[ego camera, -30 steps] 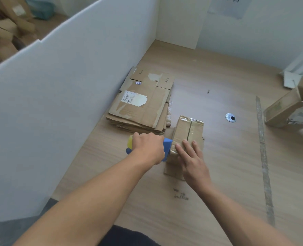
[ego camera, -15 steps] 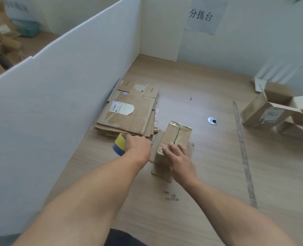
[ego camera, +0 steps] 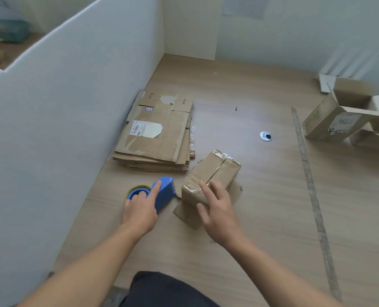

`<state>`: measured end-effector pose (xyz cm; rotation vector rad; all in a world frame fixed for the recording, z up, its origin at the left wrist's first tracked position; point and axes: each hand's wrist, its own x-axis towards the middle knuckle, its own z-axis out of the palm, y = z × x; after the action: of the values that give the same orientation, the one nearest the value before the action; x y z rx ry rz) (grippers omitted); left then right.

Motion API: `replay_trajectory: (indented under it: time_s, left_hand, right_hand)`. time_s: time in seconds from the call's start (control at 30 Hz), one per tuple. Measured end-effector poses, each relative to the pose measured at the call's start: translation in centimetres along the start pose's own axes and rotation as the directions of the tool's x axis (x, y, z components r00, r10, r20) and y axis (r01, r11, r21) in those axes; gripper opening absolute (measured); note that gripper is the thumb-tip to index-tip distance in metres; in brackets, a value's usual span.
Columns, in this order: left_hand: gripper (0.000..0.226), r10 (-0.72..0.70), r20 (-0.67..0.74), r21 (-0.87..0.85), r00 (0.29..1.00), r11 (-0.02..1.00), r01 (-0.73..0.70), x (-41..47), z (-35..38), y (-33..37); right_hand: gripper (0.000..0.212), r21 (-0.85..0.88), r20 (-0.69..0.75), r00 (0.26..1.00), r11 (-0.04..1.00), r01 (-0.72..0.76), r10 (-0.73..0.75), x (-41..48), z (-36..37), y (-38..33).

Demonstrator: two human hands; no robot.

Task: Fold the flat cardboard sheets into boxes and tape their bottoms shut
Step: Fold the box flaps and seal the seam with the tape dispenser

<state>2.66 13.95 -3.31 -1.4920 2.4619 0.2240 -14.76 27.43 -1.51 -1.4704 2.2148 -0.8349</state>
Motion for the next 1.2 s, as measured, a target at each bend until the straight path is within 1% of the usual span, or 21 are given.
replay_trajectory:
  time_s: [0.1,0.17,0.23,0.33,0.4,0.47,0.53,0.6,0.63,0.67,0.7,0.77,0.8,0.83,0.9,0.93,0.97,1.03,1.07,1.1,1.2]
  left_hand:
    - [0.077,-0.056,-0.038,-0.028,0.998,0.998,0.055,-0.3,1.0,-1.5]
    - [0.079,-0.089,-0.052,-0.038,0.995,0.995,0.087,-0.5,1.5,-2.2]
    - [0.080,-0.108,-0.047,-0.050,0.993,0.993,0.106,-0.5,1.8,-2.7]
    - [0.082,-0.121,-0.035,-0.064,0.992,0.991,0.118,-0.6,2.2,-2.9]
    - [0.082,-0.126,-0.025,-0.094,0.992,0.988,0.123,-0.5,2.4,-2.9]
    - [0.081,-0.134,-0.012,-0.139,0.991,0.982,0.131,-0.8,2.3,-2.7]
    - [0.078,-0.140,0.022,-0.194,0.990,0.971,0.141,-0.8,2.2,-2.7]
    - [0.072,-0.159,0.014,-0.240,0.987,0.958,0.157,-0.6,2.1,-2.7]
    - [0.066,-0.174,-0.041,-0.295,0.984,0.943,0.154,-0.5,1.8,-2.7]
    - [0.056,-0.187,-0.118,-0.395,0.975,0.910,0.127,-0.5,1.6,-2.4]
    - [0.047,-0.185,-0.188,-0.519,0.965,0.853,0.063,-0.7,1.1,-2.1]
    - [0.040,-0.097,-0.252,-0.717,0.963,0.687,-0.118,-1.4,-0.3,-0.9]
    - [0.043,-0.029,-0.247,-0.770,0.968,0.612,-0.179,-1.9,-1.0,-0.3]
    - [0.047,0.030,-0.227,-0.813,0.973,0.545,-0.207,-2.2,-1.5,0.3]
    - [0.046,0.087,-0.165,-0.866,0.982,0.463,-0.187,-2.4,-2.0,1.3]
    - [0.044,0.093,-0.137,-0.871,0.986,0.462,-0.165,-2.1,-2.1,1.7]
    - [0.043,0.094,-0.125,-0.853,0.988,0.498,-0.155,-1.9,-2.1,1.9]
    - [0.039,0.108,-0.116,-0.775,0.987,0.612,-0.158,-1.4,-1.8,2.2]
    - [0.037,0.109,-0.105,-0.754,0.988,0.639,-0.151,-1.3,-1.6,2.3]
    - [0.035,0.101,-0.083,-0.756,0.991,0.642,-0.129,-1.2,-1.3,2.3]
    - [0.032,0.069,-0.008,-0.805,0.998,0.591,-0.047,-1.2,-1.2,2.5]
  right_hand:
    - [0.057,0.116,0.040,0.999,0.993,0.004,-0.008,-1.0,0.5,-1.2]
    - [0.055,0.109,0.042,0.998,0.993,0.045,-0.050,-0.9,0.2,-1.4]
    - [0.052,0.053,-0.017,0.996,0.995,0.087,-0.086,0.1,-0.7,-1.3]
    - [0.044,-0.019,-0.183,0.976,0.993,0.112,-0.114,2.7,-2.3,-0.7]
    - [0.041,-0.087,-0.236,0.968,0.994,0.071,-0.090,4.7,-3.1,0.4]
    - [0.042,-0.096,-0.171,0.984,0.993,-0.069,0.052,6.3,-3.9,1.5]
    - [0.049,-0.018,-0.054,0.980,0.981,-0.192,0.191,7.2,-4.5,2.3]
    - [0.053,0.057,0.045,0.969,0.968,-0.245,0.243,7.4,-4.8,2.7]
    - [0.055,0.075,0.072,0.964,0.963,-0.260,0.255,7.3,-4.8,2.9]
    - [0.056,0.091,0.082,0.961,0.958,-0.272,0.265,7.0,-4.8,3.0]
    - [0.057,0.111,0.083,0.958,0.952,-0.284,0.276,6.7,-4.7,3.2]
    - [0.059,0.130,0.077,0.954,0.946,-0.298,0.291,5.8,-4.4,3.3]
    - [0.059,0.122,0.079,0.952,0.945,-0.302,0.294,5.5,-4.2,3.5]
    - [0.059,0.113,0.085,0.951,0.945,-0.306,0.297,5.2,-4.0,3.7]
    - [0.058,0.104,0.096,0.951,0.947,-0.304,0.295,4.6,-3.7,4.2]
    - [0.058,0.100,0.098,0.952,0.949,-0.298,0.288,4.3,-3.5,4.5]
    - [0.058,0.096,0.100,0.955,0.952,-0.290,0.280,4.1,-3.3,4.8]
    - [0.058,0.085,0.108,0.956,0.956,-0.282,0.273,3.6,-3.0,5.2]
    - [0.058,0.083,0.111,0.954,0.954,-0.289,0.280,3.3,-3.0,5.3]
    - [0.058,0.083,0.111,0.951,0.950,-0.300,0.290,3.1,-2.8,5.4]
    - [0.058,0.082,0.095,0.942,0.941,-0.329,0.321,2.8,-2.4,5.5]
